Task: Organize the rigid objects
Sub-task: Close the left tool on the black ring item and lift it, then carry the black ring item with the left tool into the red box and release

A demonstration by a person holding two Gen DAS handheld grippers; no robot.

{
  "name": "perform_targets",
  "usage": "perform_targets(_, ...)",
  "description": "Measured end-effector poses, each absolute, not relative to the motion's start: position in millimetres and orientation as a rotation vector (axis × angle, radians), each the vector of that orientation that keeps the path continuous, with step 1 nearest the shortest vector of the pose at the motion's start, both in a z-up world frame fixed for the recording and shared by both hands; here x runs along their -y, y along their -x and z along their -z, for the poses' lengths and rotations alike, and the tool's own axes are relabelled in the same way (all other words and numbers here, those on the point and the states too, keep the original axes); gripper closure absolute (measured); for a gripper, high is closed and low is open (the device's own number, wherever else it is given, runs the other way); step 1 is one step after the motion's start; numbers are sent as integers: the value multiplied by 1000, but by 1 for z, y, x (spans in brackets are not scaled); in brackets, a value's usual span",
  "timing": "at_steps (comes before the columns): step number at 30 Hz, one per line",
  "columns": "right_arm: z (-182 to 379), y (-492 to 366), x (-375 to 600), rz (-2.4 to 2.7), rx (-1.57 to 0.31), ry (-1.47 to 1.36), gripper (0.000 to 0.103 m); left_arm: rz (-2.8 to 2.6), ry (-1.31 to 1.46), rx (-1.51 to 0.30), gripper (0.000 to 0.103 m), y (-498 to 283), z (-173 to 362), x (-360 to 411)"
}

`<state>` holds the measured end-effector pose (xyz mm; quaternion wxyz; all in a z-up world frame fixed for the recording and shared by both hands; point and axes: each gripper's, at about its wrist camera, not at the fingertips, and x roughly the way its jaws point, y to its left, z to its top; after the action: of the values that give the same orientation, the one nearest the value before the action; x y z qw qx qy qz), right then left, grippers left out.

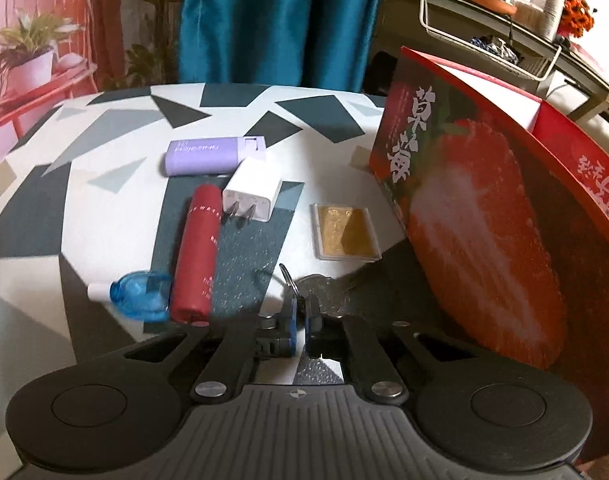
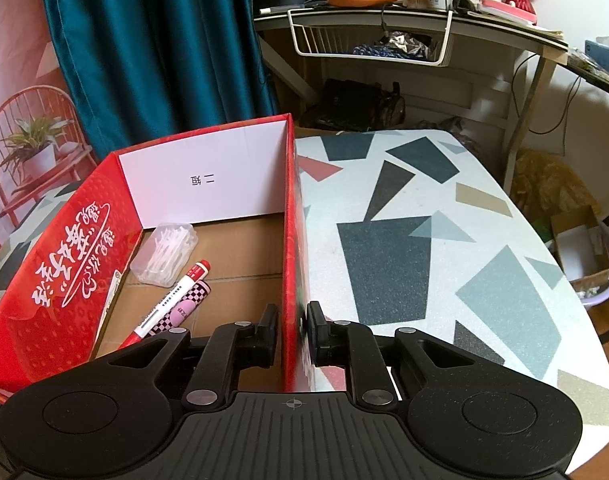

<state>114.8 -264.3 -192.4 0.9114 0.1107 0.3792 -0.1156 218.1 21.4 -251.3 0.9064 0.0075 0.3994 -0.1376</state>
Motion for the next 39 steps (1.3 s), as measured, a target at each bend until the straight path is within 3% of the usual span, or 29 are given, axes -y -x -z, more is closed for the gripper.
perform_targets(22, 192, -116, 265, 234, -788, -232, 87, 231, 86, -900, 90, -248, 250, -25)
perform_targets(28, 192, -116, 266, 234, -787, -236, 87, 227, 89, -882, 100, -248, 247, -25)
perform_targets(39, 193, -115, 266, 239, -784, -246, 88, 266, 147, -773, 100, -244, 206, -30)
